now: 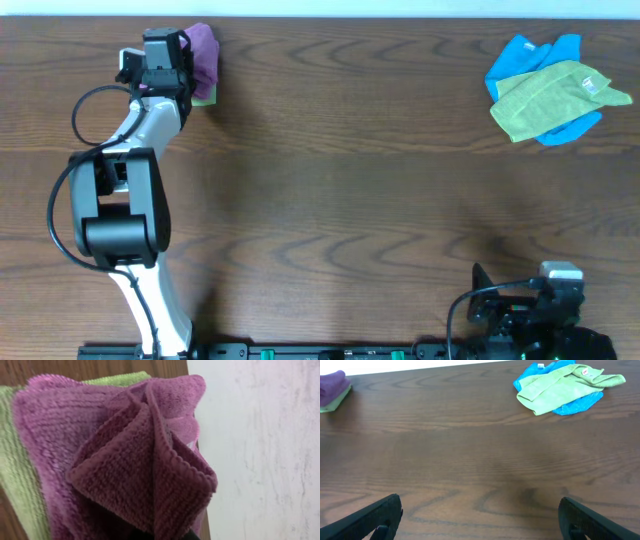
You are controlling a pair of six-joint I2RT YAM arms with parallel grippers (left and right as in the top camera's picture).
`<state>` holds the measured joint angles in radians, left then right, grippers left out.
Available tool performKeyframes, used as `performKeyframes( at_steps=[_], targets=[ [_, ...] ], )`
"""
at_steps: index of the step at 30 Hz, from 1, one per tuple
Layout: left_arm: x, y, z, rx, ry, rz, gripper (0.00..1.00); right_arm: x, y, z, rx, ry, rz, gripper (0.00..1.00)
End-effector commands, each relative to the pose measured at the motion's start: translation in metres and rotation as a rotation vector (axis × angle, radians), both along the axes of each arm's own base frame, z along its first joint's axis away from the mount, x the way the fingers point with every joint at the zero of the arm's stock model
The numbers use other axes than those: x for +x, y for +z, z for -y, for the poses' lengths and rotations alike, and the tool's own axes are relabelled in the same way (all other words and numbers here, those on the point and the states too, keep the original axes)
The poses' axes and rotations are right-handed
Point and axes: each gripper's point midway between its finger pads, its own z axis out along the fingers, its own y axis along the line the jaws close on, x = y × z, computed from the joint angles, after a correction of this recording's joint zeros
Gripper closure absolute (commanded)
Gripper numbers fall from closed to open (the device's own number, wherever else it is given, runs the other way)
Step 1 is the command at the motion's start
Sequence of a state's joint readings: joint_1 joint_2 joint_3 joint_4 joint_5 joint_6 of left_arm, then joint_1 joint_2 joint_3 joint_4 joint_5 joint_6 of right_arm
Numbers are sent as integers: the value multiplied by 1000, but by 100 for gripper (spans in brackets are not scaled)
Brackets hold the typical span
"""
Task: Fold the cloth
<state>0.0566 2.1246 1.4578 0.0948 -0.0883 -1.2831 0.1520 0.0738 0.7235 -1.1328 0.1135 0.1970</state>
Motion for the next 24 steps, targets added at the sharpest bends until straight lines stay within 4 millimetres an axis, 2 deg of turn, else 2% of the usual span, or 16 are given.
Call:
performKeyframes(
  at_steps=[1,13,14,15,19,20,24],
  targets=[
    [1,-4,-7,-26,-3,-12,94,0,-1,3,-15,-13,1,1],
    [-21,-29,-9,-85,-27,-138,92,0,0,3,-15,-13,2,1],
    [-21,-29,-11,-86,-24,-140,86,0,-1,3,-15,-13,1,1],
    [-21,-29,-11,-86,-23,-140,72,0,0,3,-15,-13,2,1],
    [-22,-29,-14,-87,-19,-139,0,0,0,3,-15,-13,2,1],
    [-21,-29,-13,-88,-20,-138,5,0,0,3,-15,-13,2,1],
    [-21,-22,-12,-90,-29,-128,5,0,0,3,-15,-13,2,1]
  ],
)
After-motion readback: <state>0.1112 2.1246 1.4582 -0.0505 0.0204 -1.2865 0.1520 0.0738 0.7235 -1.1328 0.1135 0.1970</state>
